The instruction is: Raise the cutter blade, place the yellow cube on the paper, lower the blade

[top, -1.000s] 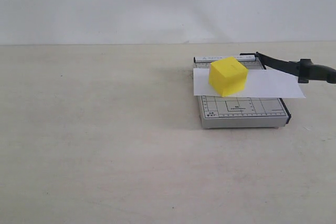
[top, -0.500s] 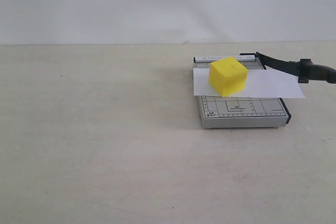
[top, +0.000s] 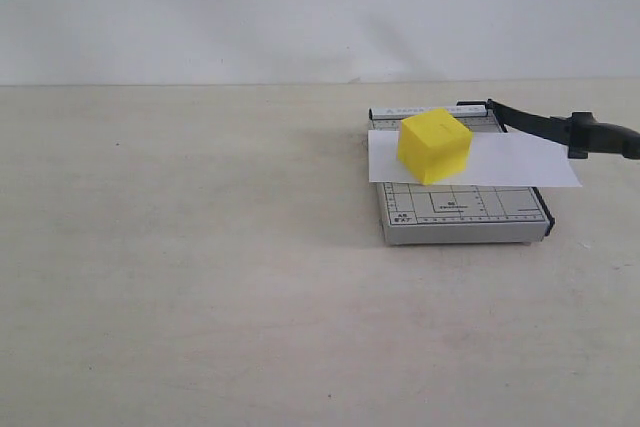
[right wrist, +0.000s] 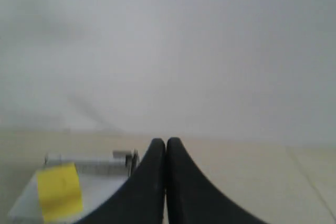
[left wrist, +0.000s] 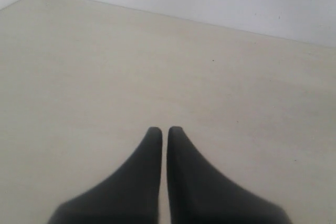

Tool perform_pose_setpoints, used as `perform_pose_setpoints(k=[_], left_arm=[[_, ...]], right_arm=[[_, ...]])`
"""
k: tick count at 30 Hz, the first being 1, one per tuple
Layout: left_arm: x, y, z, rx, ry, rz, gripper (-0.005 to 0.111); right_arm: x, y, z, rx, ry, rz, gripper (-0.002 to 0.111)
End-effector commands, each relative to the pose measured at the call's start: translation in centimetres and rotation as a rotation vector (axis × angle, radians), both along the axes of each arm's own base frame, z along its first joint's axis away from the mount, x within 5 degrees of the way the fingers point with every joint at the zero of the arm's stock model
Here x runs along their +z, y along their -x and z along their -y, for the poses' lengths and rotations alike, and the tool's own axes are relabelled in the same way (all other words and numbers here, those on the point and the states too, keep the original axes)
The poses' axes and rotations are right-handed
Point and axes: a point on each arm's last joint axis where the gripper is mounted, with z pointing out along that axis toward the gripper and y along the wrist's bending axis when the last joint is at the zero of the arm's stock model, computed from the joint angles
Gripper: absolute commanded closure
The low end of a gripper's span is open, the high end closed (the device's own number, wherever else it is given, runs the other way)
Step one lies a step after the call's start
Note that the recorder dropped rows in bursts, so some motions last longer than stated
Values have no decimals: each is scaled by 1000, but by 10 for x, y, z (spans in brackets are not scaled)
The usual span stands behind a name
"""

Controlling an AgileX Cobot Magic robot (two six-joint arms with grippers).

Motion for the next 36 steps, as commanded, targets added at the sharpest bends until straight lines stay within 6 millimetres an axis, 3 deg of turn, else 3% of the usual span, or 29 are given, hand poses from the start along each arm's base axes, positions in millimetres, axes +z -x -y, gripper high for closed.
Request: perform_pose_setpoints(k=[1,5,8,10,12,16,25,28,32,33,36], left_arm=[[0,0,1,-1,20,7,102],[0,0,1,-1,20,7,102],[0,0,1,-1,20,7,102],[0,0,1,-1,20,7,102],[0,0,1,-3,20,7,102],[0,0,1,-3,20,14,102],[11,15,1,-13,14,163,102],[9,20,1,-6,13,164,102],[10,25,0,-2,13,191,102],[10,27,0,-2,13,204,102],[10,27,0,-2,13,206,102]], right_arm=[[6,-54,2,-51,-41,-547,108],[24,-86,0,-46,-63,-687,108],[23,-107,-8,72,-18,-710,107],[14,-118,-16,160,-49,-743,100],[5,-128,-22,219,-76,-775,85],[-10,-145,-20,203,-60,-795,61],[-22,-165,-25,240,-95,-698,60],[-24,-158,-29,278,-138,-556,60],[-25,-129,-23,177,-203,-316,60],[-35,-110,-22,138,-130,-240,60],[-59,-89,-23,94,-23,-191,59]])
